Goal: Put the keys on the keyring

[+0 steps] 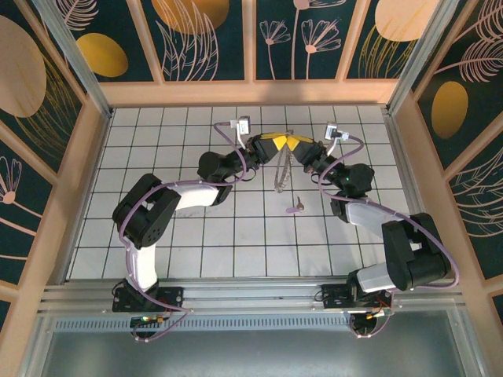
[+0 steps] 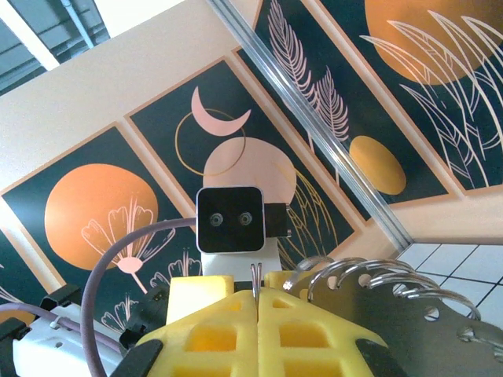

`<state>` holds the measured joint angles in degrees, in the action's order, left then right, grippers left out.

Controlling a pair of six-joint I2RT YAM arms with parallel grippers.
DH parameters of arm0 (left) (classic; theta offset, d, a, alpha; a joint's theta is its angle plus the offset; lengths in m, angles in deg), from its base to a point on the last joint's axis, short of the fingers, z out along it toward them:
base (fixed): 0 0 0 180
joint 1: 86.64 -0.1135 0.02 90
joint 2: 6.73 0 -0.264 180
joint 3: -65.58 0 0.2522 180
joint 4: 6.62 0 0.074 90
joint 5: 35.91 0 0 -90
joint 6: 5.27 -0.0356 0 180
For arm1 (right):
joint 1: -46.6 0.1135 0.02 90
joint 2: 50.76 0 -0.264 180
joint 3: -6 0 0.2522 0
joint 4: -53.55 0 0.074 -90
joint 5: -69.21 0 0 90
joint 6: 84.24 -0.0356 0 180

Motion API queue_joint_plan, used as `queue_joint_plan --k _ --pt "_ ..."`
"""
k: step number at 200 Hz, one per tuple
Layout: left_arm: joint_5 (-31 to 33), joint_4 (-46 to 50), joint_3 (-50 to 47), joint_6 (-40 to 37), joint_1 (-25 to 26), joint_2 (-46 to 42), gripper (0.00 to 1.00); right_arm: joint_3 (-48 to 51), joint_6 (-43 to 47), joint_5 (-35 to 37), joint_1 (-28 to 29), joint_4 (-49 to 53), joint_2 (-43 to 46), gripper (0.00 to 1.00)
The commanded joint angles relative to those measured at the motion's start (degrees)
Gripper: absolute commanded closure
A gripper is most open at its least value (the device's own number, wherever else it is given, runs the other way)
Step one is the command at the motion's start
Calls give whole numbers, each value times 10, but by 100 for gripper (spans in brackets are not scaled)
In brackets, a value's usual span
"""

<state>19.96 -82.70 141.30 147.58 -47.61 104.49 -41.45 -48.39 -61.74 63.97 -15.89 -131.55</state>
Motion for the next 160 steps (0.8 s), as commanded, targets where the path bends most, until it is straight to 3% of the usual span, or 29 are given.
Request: queue_joint_plan --k 1,21,56,72,90,160 --pt "-8 -29 21 -1 7 10 87 -19 7 -8 11 -22 0 100" --pt "-11 -30 21 -2 8 11 100 -20 6 -9 10 -21 0 100" --pt "-18 -30 23 0 8 12 100 -25 9 -12 8 -12 2 100" --pt "-20 -26 21 -3 8 9 100 -23 3 -11 -6 -10 11 66" --pt "-26 -7 20 -15 8 1 100 -9 -3 -13 -33 -7 34 52" --pt "-116 213 77 -160 7 -36 100 37 24 -31 -110 65 130 49"
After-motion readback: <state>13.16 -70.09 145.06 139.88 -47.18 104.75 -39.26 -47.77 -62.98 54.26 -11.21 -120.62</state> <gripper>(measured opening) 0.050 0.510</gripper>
